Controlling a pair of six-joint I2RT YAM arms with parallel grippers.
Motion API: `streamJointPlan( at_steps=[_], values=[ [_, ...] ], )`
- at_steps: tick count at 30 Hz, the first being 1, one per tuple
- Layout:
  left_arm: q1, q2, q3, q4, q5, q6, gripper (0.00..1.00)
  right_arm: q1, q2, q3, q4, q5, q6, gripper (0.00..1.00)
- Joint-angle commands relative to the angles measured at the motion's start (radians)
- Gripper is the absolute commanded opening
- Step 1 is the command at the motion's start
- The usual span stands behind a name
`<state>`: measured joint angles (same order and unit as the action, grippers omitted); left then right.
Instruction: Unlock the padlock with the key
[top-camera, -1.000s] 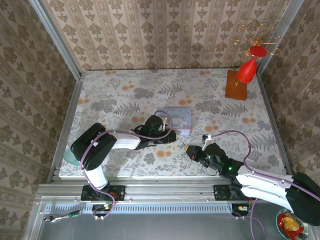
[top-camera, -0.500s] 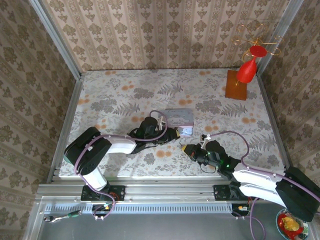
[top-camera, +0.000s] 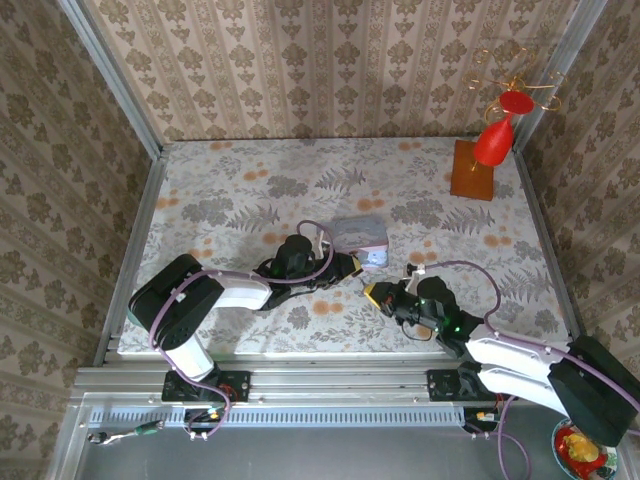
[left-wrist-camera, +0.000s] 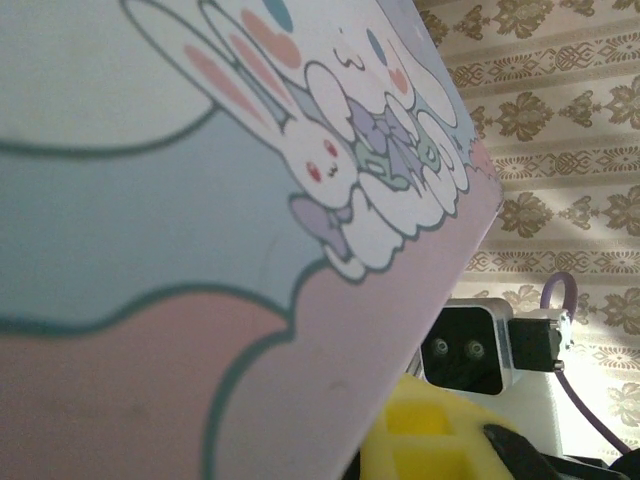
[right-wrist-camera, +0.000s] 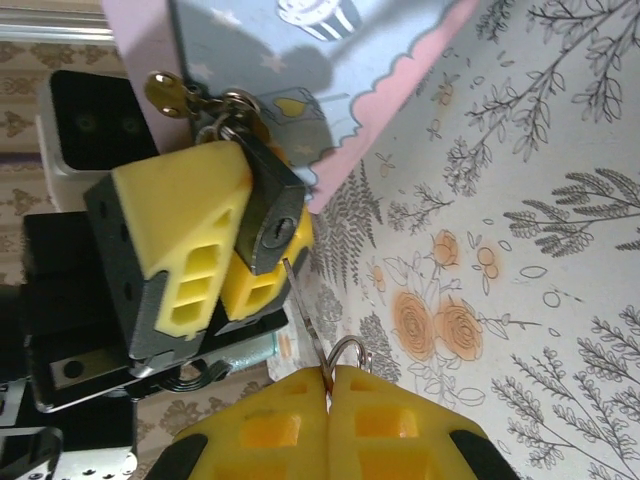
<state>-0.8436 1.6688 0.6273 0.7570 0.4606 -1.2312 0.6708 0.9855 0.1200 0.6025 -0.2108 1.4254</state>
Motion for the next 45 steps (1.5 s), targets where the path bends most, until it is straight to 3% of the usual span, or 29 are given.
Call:
streamJointPlan(
  at_steps=[1, 45],
  values=[
    [-0.007, -0.02, -0.007, 0.082, 0.035, -0.023, 0.0, -0.016, -0.031, -0.017, 0.011, -0.025, 0.013, 0.0],
    [-0.087, -0.075, -0.009, 0.154, 0.039, -0.118, 0.0, -0.055, -0.116, -0.04, -0.013, -0.01, 0.016, 0.0]
  ],
)
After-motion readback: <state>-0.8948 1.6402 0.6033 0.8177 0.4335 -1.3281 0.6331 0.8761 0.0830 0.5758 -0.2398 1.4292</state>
